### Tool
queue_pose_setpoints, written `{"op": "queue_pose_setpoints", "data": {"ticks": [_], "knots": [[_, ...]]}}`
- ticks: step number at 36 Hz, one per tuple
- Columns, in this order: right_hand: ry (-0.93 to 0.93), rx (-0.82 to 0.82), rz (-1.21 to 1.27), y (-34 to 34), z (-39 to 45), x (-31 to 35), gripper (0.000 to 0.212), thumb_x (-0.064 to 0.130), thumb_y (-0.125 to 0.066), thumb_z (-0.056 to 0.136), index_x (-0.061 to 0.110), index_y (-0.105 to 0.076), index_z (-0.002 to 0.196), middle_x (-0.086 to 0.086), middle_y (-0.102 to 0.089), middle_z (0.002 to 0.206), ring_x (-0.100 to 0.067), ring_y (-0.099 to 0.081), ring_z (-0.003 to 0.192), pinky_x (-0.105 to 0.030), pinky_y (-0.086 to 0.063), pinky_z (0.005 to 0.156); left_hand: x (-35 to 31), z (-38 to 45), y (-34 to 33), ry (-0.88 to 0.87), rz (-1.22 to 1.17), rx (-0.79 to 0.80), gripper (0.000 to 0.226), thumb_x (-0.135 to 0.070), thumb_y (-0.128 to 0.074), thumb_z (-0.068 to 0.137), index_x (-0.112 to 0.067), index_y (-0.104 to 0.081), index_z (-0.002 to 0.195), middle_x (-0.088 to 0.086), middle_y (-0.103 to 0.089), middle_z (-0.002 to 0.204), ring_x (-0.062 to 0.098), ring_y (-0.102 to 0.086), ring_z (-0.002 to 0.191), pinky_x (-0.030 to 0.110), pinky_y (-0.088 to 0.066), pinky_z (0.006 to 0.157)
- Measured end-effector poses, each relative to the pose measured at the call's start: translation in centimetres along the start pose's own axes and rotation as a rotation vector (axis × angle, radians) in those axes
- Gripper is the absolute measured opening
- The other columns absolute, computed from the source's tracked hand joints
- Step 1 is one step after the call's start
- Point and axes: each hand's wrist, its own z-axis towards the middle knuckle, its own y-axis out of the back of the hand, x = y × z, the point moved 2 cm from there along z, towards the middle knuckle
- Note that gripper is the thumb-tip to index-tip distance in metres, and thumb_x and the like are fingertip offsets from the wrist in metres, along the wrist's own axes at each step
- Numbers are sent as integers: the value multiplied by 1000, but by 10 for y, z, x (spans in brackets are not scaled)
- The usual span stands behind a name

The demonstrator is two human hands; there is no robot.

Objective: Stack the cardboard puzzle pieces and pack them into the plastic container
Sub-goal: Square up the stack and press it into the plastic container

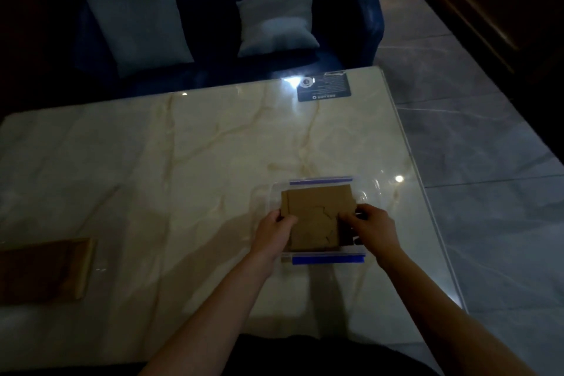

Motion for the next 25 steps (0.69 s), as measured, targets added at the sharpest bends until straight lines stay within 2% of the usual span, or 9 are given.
{"op": "queue_pose_setpoints", "data": {"ticks": [6, 11, 16, 19, 25], "knots": [[-65, 12, -47, -12, 19, -9, 21, 34, -69, 88, 16, -69, 99, -5, -72, 88, -19, -71, 73, -38, -62, 71, -3, 20, -15, 199, -33, 42, 36, -38, -61, 81, -23, -60, 114, 3, -68, 109, 22, -65, 98, 37, -56, 81], [-114, 18, -79, -19, 32, -17, 24, 33, -67, 89, 12, -73, 100, -9, -73, 88, -22, -71, 79, -42, -60, 83, -7, 29, -27, 268, -97, 38, 18, -32, -59, 83, -27, -61, 100, 10, -69, 106, 28, -66, 96, 44, -58, 84], [-102, 11, -199, -28, 34, -20, 26, 37, -61, 93, 14, -71, 100, -2, -68, 83, -16, -66, 75, -30, -56, 74, -5, 37, -31, 297, 7, -11, 14, -35, -58, 84, -24, -61, 92, 10, -68, 104, 28, -64, 96, 47, -54, 92], [-97, 31, -261, -32, 33, -21, 23, 38, -59, 94, 17, -69, 95, -3, -68, 84, -17, -67, 76, -33, -58, 78, -5, 41, -33, 307, 56, -33, 20, -35, -57, 83, -21, -64, 96, 10, -68, 104, 28, -64, 96, 45, -53, 92], [-66, 36, -422, -34, 34, -19, 24, 42, -57, 94, 21, -62, 84, -2, -68, 81, -16, -66, 72, -35, -58, 75, 1, 45, -34, 322, 112, -40, 31, -35, -56, 81, -15, -66, 103, 11, -68, 105, 30, -64, 98, 48, -52, 95]]}}
